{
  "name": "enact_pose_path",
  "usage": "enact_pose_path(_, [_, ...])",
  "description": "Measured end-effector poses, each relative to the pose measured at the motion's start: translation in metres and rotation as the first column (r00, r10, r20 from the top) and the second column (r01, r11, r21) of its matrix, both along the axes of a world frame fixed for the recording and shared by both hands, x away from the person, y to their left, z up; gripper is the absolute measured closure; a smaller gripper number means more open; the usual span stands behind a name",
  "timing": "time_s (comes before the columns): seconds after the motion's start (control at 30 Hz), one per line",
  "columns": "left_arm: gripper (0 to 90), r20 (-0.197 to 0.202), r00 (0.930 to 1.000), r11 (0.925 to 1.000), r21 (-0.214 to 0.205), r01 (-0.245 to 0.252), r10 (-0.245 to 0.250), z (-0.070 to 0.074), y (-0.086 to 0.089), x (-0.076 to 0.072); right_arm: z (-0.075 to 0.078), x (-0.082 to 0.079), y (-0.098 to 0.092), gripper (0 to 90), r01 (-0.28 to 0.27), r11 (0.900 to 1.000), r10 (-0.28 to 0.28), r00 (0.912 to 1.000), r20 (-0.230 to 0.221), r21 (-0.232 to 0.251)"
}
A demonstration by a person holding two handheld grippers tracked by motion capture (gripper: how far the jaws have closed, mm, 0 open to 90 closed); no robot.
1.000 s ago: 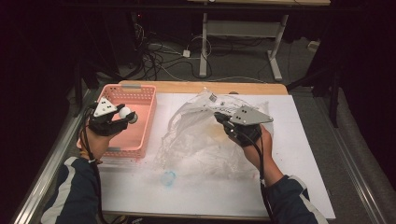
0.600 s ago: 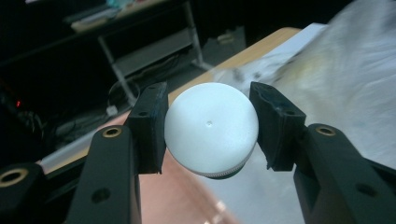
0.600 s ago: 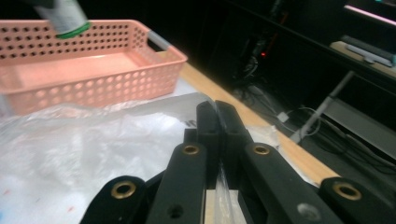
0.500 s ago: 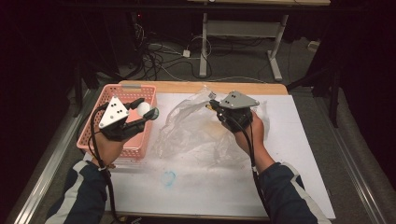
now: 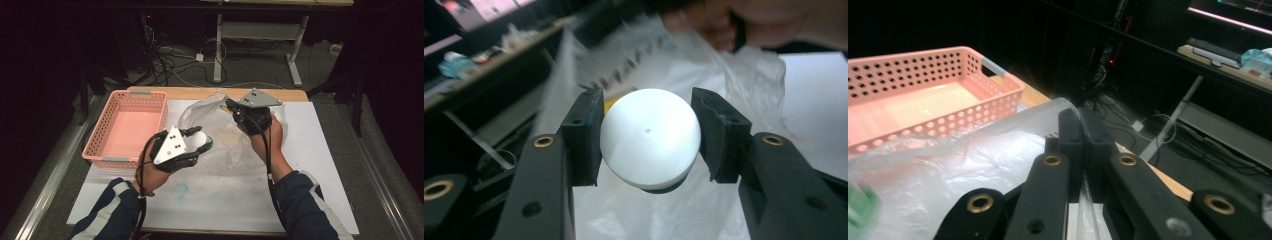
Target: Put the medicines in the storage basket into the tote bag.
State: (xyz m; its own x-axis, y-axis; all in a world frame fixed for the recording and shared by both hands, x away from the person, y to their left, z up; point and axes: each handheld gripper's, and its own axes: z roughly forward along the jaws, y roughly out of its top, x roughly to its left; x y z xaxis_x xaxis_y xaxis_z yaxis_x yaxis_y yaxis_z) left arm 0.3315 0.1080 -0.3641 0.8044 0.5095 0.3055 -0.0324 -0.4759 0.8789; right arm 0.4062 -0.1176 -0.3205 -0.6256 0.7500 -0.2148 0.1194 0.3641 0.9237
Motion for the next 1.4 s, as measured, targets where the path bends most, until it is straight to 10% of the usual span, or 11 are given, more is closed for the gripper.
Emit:
enact_pose_path(0.3, [48.4,-0.03,0.9982,0.9901,0.132,-0.048,0.052,-0.047,-0.039,0.037,0.0,-0.01,0.001,90.0,-0.053,0.998,0.054,0.9983,-0.02,0.033])
enact_pose_path(0.77, [47.7,-0.14,0.9767,0.97,0.204,-0.132,0.162,-0.099,-0.053,0.093,-0.01,-0.012,-0.005,90.0,-0.077,0.9966,0.079,0.9957,-0.048,0.027])
enact_pose_path(0.97, [38.6,-0.135,0.9802,0.9855,0.108,-0.131,0.145,-0.081,-0.043,0.082,-0.017,-0.009,-0.01,90.0,-0.067,0.9973,0.069,0.9958,-0.06,0.029])
enact_pose_path(1.17, [38.5,-0.035,0.997,0.9914,0.113,-0.065,0.07,-0.05,-0.029,0.048,-0.021,-0.008,-0.017,90.0,-0.052,0.9982,0.053,0.9965,-0.064,0.03])
enact_pose_path(1.4, [32.7,0.038,0.9977,0.9974,0.042,-0.058,0.056,-0.02,0.014,0.007,-0.026,-0.009,-0.025,90.0,-0.044,0.9988,0.045,0.9961,-0.076,0.022])
